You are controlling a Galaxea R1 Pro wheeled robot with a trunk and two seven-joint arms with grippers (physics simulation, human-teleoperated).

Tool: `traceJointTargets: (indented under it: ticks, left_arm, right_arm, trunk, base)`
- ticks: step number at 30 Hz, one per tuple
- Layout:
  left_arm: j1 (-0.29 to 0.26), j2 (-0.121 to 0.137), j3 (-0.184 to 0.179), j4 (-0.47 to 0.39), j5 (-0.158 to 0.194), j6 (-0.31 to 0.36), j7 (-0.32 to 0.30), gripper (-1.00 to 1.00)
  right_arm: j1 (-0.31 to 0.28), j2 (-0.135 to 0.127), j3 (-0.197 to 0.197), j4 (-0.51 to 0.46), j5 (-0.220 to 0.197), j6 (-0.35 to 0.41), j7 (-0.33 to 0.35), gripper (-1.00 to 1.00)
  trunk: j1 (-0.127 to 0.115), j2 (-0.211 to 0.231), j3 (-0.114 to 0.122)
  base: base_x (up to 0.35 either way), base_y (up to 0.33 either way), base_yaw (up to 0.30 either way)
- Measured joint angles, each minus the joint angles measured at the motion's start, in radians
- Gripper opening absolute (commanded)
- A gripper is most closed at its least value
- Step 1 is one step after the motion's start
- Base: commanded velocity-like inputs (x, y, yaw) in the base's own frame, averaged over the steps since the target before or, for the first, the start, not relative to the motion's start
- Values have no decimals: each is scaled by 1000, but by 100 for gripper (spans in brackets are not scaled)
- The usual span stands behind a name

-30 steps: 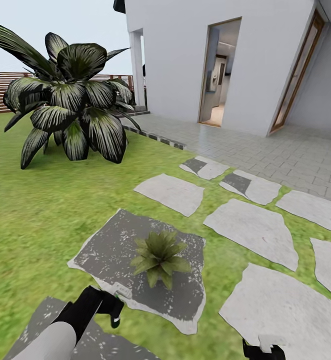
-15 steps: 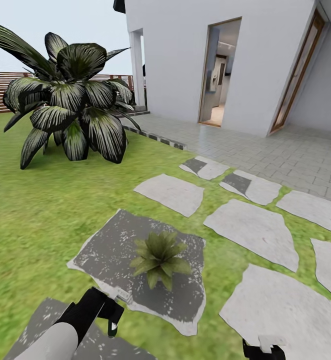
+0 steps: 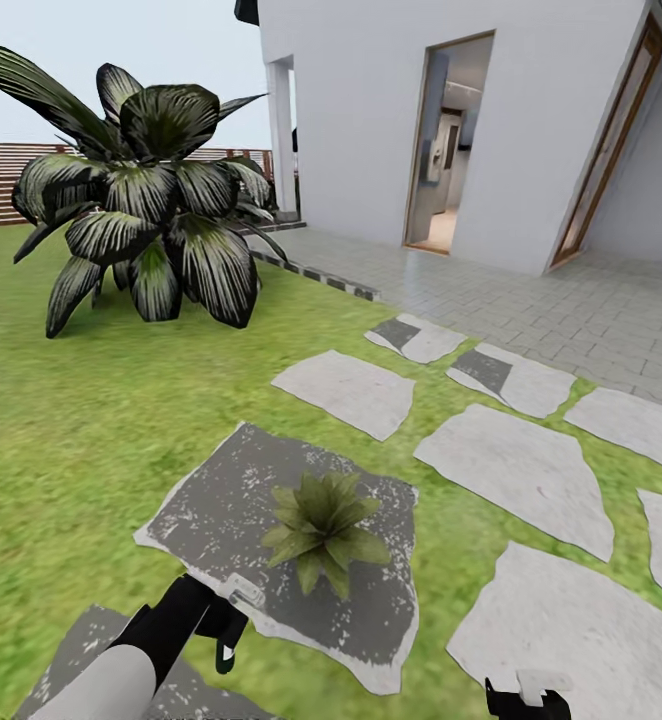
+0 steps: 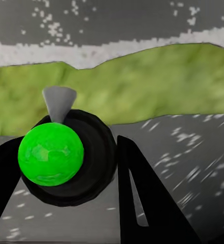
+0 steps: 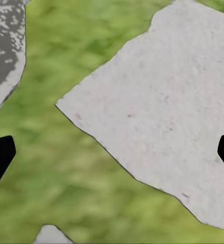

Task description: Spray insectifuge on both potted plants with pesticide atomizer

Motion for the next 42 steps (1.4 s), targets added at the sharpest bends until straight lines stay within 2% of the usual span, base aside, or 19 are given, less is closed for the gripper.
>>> traceJointTargets:
  ticks: [3, 5, 8, 13, 20, 25, 29, 32, 36, 37, 39, 40, 42]
  left_arm:
    - [-5, 4, -1, 0, 1, 8, -9, -100]
    - [-11, 7, 0, -1, -1, 77, -52, -100]
    - [-19, 4, -2, -11, -4, 131, -90, -100]
    - [-21, -5, -31, -17, -9, 158, -102, -100]
    - [-2, 8, -38, -2, -12, 167, -105, -100]
    - [-7, 4, -35, -15, -7, 176, -104, -100]
    - [-24, -7, -34, -19, -4, 190, -105, -100]
    - [-84, -12, -34, -20, -4, 249, -108, -100]
    - [-129, -13, -35, -19, -1, 267, -114, -100]
    - [-147, -12, -36, -17, -1, 270, -140, -100]
    - [-176, -2, -78, -18, -20, 319, -237, -100]
    - [-181, 0, -117, -19, -38, 346, -264, -100]
    - [-179, 2, -161, -19, -54, 364, -283, -100]
  right_arm:
    - [0, 0, 0, 0, 0, 0, 0, 100]
    - [0, -1, 0, 0, 1, 0, 1, 100]
    - [0, -2, 1, 0, 2, 0, 2, 100]
    - [0, -6, 1, 0, 3, 0, 3, 100]
    - [0, -7, 2, 0, 4, 0, 3, 100]
    - [0, -8, 2, 0, 4, 0, 3, 100]
    - [0, -8, 2, 0, 4, 0, 4, 100]
    - [0, -8, 2, 0, 4, 0, 4, 100]
    - [0, -7, 2, 0, 4, 0, 4, 100]
    - [0, -6, 2, 0, 4, 0, 4, 100]
    - [0, -6, 2, 0, 4, 0, 4, 100]
    - [0, -6, 3, 0, 4, 0, 4, 100]
    - [0, -6, 3, 0, 4, 0, 4, 100]
  trunk:
    - [0, 0, 0]
    - [0, 0, 0]
    - [0, 0, 0]
    - [0, 0, 0]
    - [0, 0, 0]
    - [0, 0, 0]
    - [0, 0, 0]
    - [0, 0, 0]
    - [0, 0, 0]
    - [0, 0, 0]
    - [0, 0, 0]
    - [0, 0, 0]
    - [0, 0, -1]
  base:
    - [0, 0, 26]
    - [0, 0, 4]
    - [0, 0, 1]
    - [0, 0, 0]
    - [0, 0, 0]
    - [0, 0, 0]
    - [0, 0, 0]
    - [0, 0, 0]
    - [0, 0, 0]
    - [0, 0, 0]
    - [0, 0, 0]
    - [0, 0, 0]
    - [0, 0, 0]
